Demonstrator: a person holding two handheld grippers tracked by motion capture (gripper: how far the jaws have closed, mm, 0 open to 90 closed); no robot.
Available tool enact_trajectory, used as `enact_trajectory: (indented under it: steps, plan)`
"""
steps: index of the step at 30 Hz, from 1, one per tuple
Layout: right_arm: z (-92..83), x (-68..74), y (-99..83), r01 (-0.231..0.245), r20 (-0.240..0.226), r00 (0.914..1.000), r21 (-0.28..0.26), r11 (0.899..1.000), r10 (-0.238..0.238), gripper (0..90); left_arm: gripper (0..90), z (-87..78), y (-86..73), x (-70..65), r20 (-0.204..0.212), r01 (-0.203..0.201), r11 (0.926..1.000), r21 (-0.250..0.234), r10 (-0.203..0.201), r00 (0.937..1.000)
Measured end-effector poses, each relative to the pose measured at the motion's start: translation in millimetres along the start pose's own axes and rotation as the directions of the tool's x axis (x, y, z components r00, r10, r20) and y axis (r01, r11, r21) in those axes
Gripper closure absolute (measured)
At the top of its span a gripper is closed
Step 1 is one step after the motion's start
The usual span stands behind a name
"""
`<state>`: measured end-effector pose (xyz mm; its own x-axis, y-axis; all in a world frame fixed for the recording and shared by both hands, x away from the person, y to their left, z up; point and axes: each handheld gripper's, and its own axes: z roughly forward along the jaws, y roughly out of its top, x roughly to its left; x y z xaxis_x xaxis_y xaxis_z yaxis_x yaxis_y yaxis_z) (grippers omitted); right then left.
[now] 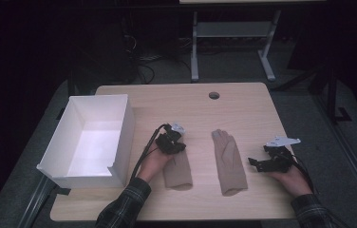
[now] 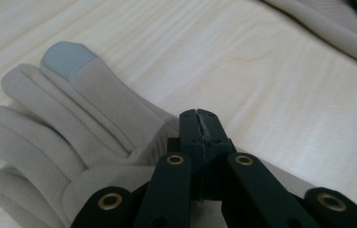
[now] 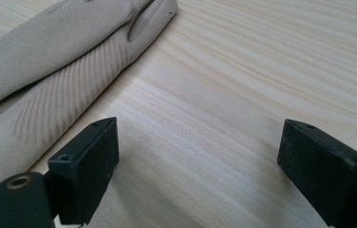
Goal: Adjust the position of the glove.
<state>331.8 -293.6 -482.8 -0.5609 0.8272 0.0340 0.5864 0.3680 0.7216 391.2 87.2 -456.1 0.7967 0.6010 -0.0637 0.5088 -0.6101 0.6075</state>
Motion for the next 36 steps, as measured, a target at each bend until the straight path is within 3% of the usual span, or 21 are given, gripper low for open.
enact_trajectory:
  steps: [12,15,19,21,27,30,36]
  plan:
    - [0.0,0.0,0.0,0.001,0.0,1.0,0.0,1.0,-0.001,12.9,89.9,6.3,3.3,-20.3,0.09,-0.019,0.9998,-0.008,0.02,0.9957]
    - [0.0,-0.1,0.0,0.001,0.0,1.0,0.0,1.0,-0.001,12.9,89.9,8.1,5.8,-25.2,0.095,-0.05,0.9988,-0.002,0.05,0.9942]
    - [0.0,-0.1,0.1,0.001,-0.001,1.0,0.0,1.0,-0.001,12.9,89.8,8.3,5.8,-25.3,0.102,-0.036,0.9993,-0.013,0.037,0.9941]
    - [0.1,-0.1,0.1,0.001,-0.001,1.0,0.0,1.0,-0.001,12.9,84.8,4.5,6.8,-24.0,0.105,-0.038,0.9989,-0.028,0.041,0.9936]
    - [0.1,-0.1,0.1,0.001,-0.001,1.0,0.0,1.0,-0.001,12.9,75.4,-14.4,8.6,-23.2,0.1,-0.019,0.9963,-0.084,0.027,0.9946]
    - [0.1,-0.1,0.1,0.001,-0.001,1.0,0.0,1.0,-0.001,12.9,67.4,-28.5,4.3,-21.0,0.071,-0.017,0.9959,-0.089,0.024,0.9972]
    - [0.1,0.0,0.1,0.001,-0.001,1.0,0.0,1.0,-0.001,12.9,59.7,-50.9,-22.7,-10.4,0.026,0.051,0.9932,-0.105,-0.048,0.9985]
